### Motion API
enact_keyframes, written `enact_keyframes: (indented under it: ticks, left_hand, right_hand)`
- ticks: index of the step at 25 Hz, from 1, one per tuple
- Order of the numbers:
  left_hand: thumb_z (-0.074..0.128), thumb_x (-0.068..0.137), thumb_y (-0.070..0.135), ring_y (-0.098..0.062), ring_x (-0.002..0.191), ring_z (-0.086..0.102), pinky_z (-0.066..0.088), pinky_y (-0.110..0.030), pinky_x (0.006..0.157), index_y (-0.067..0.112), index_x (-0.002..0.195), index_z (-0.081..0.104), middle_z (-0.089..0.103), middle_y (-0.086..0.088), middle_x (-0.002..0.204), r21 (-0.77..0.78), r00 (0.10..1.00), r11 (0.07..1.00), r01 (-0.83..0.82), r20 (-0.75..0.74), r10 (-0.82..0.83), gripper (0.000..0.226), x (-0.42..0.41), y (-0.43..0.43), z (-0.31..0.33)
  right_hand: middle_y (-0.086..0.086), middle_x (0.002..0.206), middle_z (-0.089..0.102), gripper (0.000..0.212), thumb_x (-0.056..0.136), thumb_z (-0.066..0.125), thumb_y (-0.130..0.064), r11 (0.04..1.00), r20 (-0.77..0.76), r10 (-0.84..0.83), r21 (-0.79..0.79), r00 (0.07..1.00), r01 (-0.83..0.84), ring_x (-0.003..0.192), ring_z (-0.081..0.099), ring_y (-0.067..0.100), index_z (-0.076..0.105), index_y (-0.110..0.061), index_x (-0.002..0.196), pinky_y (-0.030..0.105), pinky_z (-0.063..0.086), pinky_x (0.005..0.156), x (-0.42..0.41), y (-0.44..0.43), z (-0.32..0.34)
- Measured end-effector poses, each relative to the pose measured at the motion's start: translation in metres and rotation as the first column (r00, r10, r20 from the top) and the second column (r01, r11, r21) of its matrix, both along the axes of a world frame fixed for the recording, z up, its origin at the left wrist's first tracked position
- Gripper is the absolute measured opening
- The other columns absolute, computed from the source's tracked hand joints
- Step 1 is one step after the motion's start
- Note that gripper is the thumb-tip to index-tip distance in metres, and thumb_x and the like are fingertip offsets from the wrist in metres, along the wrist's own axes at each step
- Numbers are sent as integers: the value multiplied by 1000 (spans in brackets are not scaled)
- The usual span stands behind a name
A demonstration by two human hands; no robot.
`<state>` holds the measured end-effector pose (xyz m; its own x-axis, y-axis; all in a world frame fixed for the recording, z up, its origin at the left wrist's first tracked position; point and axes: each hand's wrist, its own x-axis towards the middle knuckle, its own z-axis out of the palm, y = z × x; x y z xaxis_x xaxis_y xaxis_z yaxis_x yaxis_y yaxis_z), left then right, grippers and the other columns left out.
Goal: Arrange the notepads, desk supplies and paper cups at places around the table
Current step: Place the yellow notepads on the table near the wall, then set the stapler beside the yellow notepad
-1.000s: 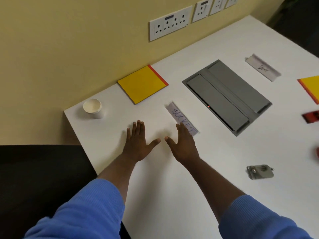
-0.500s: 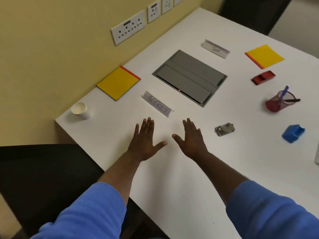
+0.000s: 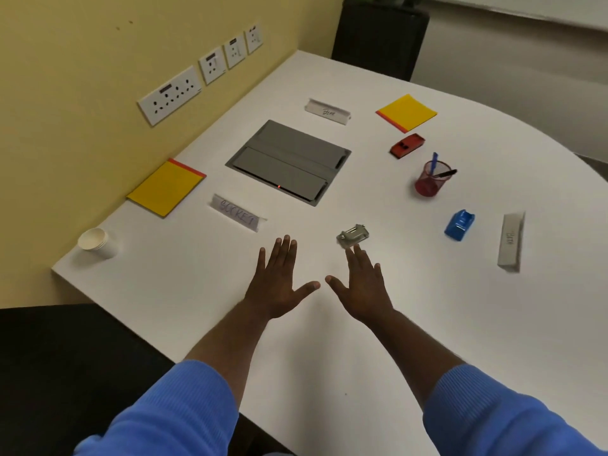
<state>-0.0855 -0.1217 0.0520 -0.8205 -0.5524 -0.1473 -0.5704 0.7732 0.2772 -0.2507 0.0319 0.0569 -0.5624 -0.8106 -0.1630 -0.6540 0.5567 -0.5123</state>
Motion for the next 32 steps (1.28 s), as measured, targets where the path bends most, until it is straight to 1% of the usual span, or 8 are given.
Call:
enact_keyframes:
  ticks: [7, 13, 16, 20, 23, 25, 28, 32]
  left_hand:
    - [10, 85, 91, -12, 153, -30, -12, -48, 127, 16, 161, -17, -27, 2, 168, -17, 999, 1000, 26, 20, -26, 110, -51, 57, 4]
    - [13, 85, 89, -13, 154, -26, -10, -45, 128, 14, 161, -16, -23, 0, 169, 2, 999, 1000, -5, 35, 5, 111, -81, 75, -7]
    - [18, 88, 86, -13, 155, -25, -13, -42, 127, 13, 162, -15, -21, -1, 169, 24, 998, 1000, 9, 55, -10, 109, -98, 66, -18]
    - [31, 95, 77, -12, 154, -23, -14, -40, 127, 11, 162, -12, -17, -3, 171, 60, 996, 998, 34, 81, -39, 103, -118, 42, -37]
    - [37, 100, 67, -18, 158, -14, -9, -41, 128, 9, 162, -8, -11, -8, 172, 77, 994, 997, 9, 105, -17, 97, -140, 19, -56]
    - [41, 102, 60, -21, 159, -8, -6, -38, 128, 7, 162, -5, -7, -10, 172, 114, 995, 993, -5, 99, -6, 93, -156, 6, -70]
    - [46, 103, 53, -20, 159, -5, -3, -35, 127, 6, 163, -2, -5, -11, 172, 187, 998, 982, -24, 61, 13, 90, -179, -10, -91]
    - [51, 102, 52, -17, 159, -3, 1, -34, 128, 5, 163, 1, -2, -9, 172, 249, 999, 968, -42, 33, 35, 92, -200, -25, -120]
  right_hand:
    - [-1, 170, -5, 85, 97, 40, -67, 999, 44, -25, 22, 999, 24, 156, -5, 16, 7, -21, 162, 45, -2, 126, -51, 62, -10]
    - [-1, 170, -4, 86, 97, 41, -67, 998, 72, -28, 60, 997, 24, 156, -4, 16, 7, -21, 162, 45, -1, 126, -92, 81, -32]
    - [0, 170, -3, 87, 97, 42, -66, 995, 79, -42, 89, 996, 35, 156, -3, 17, 8, -20, 162, 46, 0, 126, -109, 72, -47]
    - [0, 170, -3, 87, 97, 44, -65, 992, 112, -79, 102, 991, 68, 156, -2, 16, 8, -19, 162, 45, 0, 125, -122, 51, -65]
    - [0, 170, -2, 86, 97, 45, -63, 992, 115, -75, 110, 990, 63, 156, -1, 17, 9, -19, 162, 45, 1, 125, -137, 32, -82]
    - [0, 170, -1, 86, 97, 46, -63, 991, 118, -74, 124, 990, 59, 156, 0, 17, 10, -19, 161, 44, 2, 125, -150, 18, -96]
    - [-1, 170, 2, 86, 96, 49, -61, 991, 130, -77, 116, 988, 62, 156, 4, 18, 13, -19, 161, 44, 5, 125, -171, -1, -116]
    - [-1, 170, 5, 90, 93, 57, -59, 993, 159, -63, 107, 985, 46, 156, 8, 18, 14, -18, 161, 44, 11, 126, -195, -23, -142]
